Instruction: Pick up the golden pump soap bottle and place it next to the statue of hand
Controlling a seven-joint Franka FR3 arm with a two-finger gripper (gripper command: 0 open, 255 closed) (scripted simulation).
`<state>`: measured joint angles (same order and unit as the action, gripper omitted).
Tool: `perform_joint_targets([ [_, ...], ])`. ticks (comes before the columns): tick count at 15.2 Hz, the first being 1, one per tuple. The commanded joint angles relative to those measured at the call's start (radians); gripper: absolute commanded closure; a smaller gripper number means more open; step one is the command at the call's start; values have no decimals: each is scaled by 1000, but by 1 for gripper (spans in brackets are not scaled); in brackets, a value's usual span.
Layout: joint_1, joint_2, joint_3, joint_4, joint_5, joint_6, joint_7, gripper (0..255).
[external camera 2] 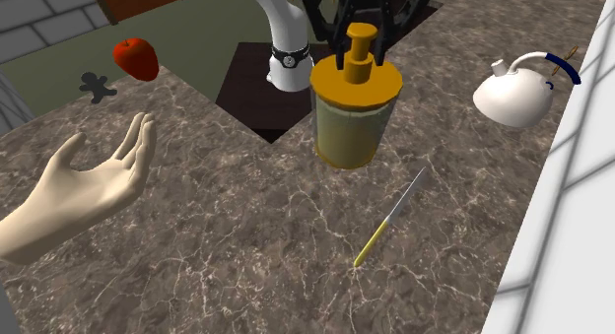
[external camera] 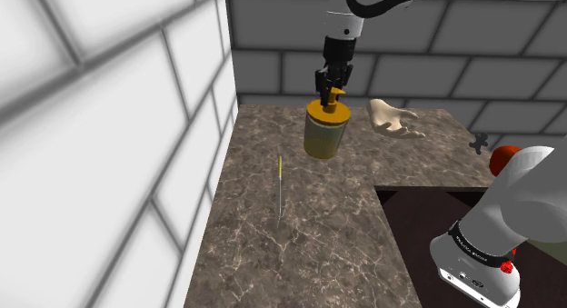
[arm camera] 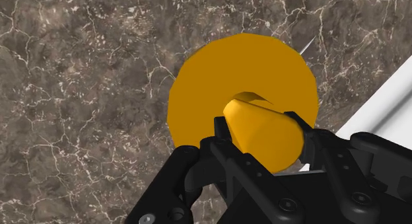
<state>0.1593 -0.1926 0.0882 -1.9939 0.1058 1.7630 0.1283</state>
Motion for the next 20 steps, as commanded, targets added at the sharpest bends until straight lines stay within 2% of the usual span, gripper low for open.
perform_joint_targets([
  [1, -1, -3, -1, 25, -1, -27, 1, 255],
  [17, -2, 28, -4, 274, -5, -245, 19, 255],
  [18, -2, 30, -4, 281, -5, -250, 20, 255],
  [20, -18, -24, -28, 225, -8, -252, -20, 255],
])
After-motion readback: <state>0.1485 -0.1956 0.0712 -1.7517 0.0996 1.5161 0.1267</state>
